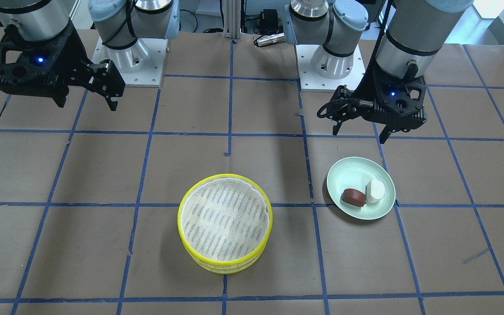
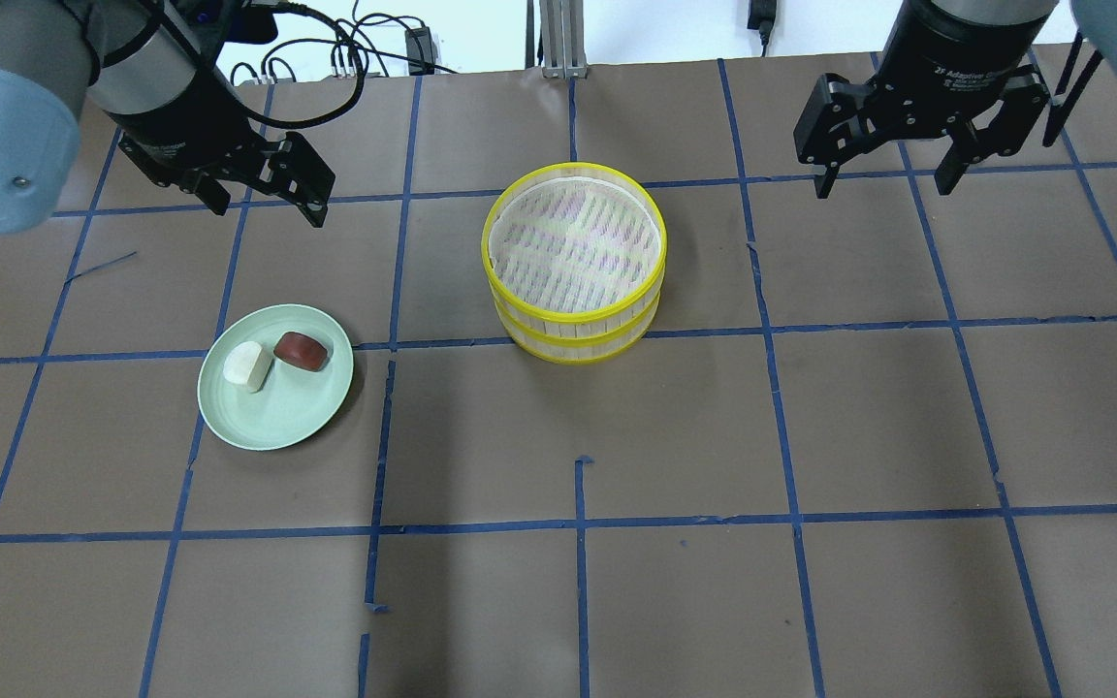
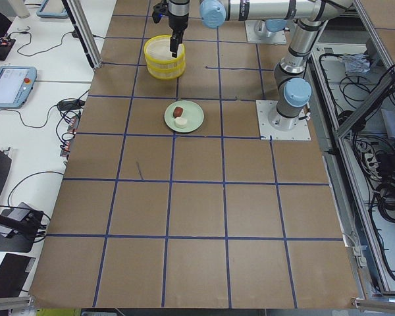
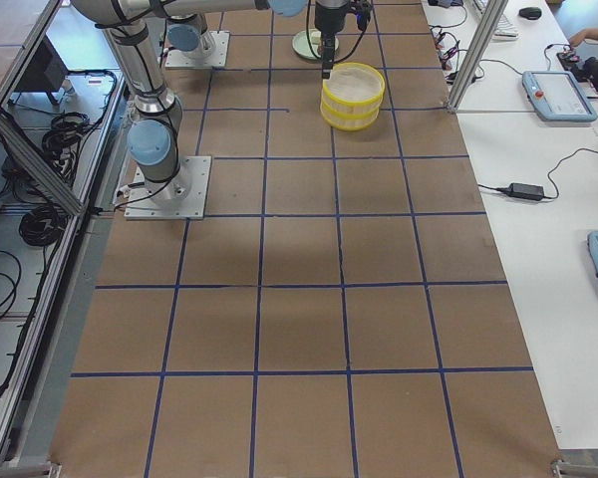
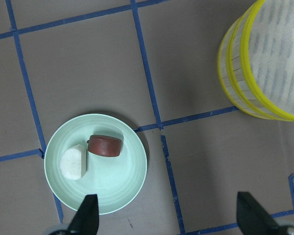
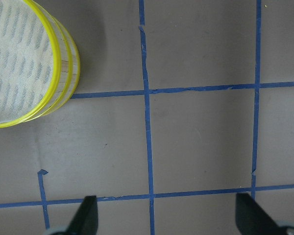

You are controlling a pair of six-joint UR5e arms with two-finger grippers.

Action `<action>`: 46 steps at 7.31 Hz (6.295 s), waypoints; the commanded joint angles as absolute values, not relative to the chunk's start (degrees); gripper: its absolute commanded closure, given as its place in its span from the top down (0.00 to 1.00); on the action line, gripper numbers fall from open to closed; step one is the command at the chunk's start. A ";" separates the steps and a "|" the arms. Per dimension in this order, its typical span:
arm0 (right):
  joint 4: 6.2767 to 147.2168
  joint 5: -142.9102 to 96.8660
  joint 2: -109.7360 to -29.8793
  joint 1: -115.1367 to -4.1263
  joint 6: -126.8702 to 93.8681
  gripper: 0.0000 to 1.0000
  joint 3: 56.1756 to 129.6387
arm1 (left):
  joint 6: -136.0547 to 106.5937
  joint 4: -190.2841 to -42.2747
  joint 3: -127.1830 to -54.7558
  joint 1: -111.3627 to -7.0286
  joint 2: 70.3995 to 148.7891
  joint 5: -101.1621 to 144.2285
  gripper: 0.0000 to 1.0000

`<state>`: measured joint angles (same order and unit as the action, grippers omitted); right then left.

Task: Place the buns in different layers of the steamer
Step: 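Move the right gripper to the steamer rim while the left gripper approaches the plate, then grasp the top steamer tier rim with right gripper while left grasps white bun, then lift the top tier aside with right gripper while left lifts the white bun, then lower the white bun into the bottom steamer tier and open the left gripper, then set the top tier back onto the bottom tier while left gripper returns to plate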

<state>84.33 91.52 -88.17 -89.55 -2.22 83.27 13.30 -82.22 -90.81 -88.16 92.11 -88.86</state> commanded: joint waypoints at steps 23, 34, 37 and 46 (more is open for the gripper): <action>119.74 93.16 -67.13 -103.36 -20.92 0.12 93.60 | 25.49 -62.25 -105.82 -74.00 111.27 -95.10 0.02; 105.73 91.76 -79.10 -77.69 1.14 0.11 92.72 | -13.07 -45.86 -97.48 -104.12 111.49 -84.82 0.02; 105.64 91.76 -79.10 -77.78 1.14 0.10 92.81 | -22.65 -41.13 -95.45 -106.26 116.89 -80.25 0.89; 113.17 91.58 -71.48 -100.16 -31.16 0.10 91.85 | 26.74 -63.11 -101.58 -77.27 105.29 -81.65 1.00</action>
<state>110.08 91.44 -74.19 -95.60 -25.40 92.04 18.40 -62.76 -98.88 -81.04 104.75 -81.71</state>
